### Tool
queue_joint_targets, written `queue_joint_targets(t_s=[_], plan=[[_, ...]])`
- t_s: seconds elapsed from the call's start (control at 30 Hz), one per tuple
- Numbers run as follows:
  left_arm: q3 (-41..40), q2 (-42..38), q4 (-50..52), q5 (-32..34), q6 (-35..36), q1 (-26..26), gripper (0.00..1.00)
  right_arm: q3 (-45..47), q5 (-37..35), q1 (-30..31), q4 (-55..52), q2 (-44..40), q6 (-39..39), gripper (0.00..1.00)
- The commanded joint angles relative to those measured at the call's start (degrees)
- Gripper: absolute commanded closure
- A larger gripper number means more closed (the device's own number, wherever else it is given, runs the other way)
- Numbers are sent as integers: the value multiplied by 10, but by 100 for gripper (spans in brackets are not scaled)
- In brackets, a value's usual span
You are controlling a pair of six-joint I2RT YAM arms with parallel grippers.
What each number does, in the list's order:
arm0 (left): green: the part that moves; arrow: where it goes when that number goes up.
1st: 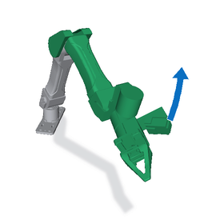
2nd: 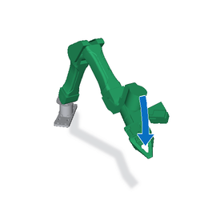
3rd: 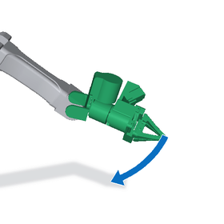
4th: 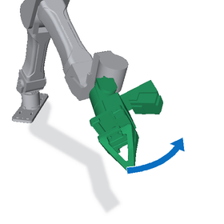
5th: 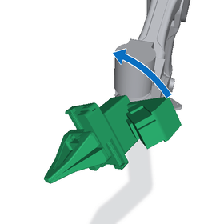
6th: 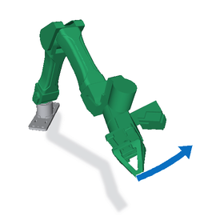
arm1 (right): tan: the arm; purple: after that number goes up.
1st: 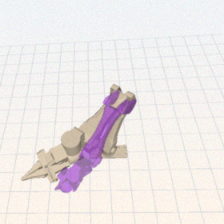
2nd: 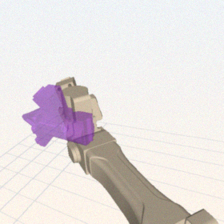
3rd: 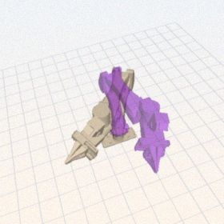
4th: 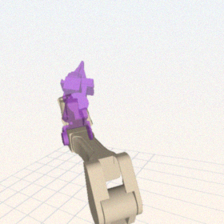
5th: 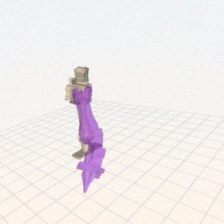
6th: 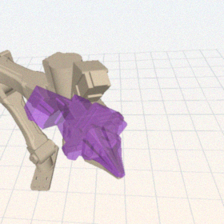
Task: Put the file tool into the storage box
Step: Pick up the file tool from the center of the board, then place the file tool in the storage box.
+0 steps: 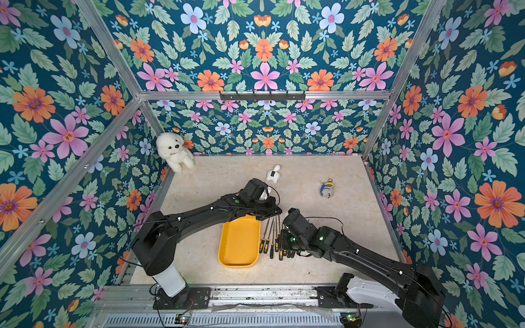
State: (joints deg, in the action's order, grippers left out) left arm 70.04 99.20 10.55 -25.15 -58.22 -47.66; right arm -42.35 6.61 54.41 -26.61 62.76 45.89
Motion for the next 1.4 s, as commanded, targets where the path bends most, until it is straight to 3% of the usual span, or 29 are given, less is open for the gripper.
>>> queue_joint_targets(t_s=[0.0,0.03,0.07,0.17,0.27,0.3,0.37,0.43,0.53,0.8,1.13,1.37], plan=[[12,-5,14,-14,14,1,100,-5,-8,2,1,6,-11,100],[12,-9,20,-14,20,2,100,-6,-9,2,2,6,-12,100],[12,-15,28,-15,28,4,100,-9,-9,1,4,6,-13,92],[20,-37,80,-11,65,23,100,-25,-16,2,11,1,-16,49],[31,-76,155,-3,123,66,100,-52,-44,1,13,-17,-19,18],[40,-91,190,4,152,85,100,-61,-52,-3,10,-25,-22,13],[62,-109,273,35,218,120,100,-70,-48,-23,6,-39,-23,12],[82,-116,350,108,277,142,100,-73,-37,-56,-5,-51,-19,11],[58,-119,375,172,315,161,100,-75,-40,-108,-48,-52,-3,11],[-40,-104,290,197,280,161,100,-61,-78,-132,-149,2,12,12],[-136,-89,208,203,253,156,100,20,-82,-132,-126,7,66,17],[-176,-69,174,201,245,152,100,28,-93,-132,-113,39,67,19]])
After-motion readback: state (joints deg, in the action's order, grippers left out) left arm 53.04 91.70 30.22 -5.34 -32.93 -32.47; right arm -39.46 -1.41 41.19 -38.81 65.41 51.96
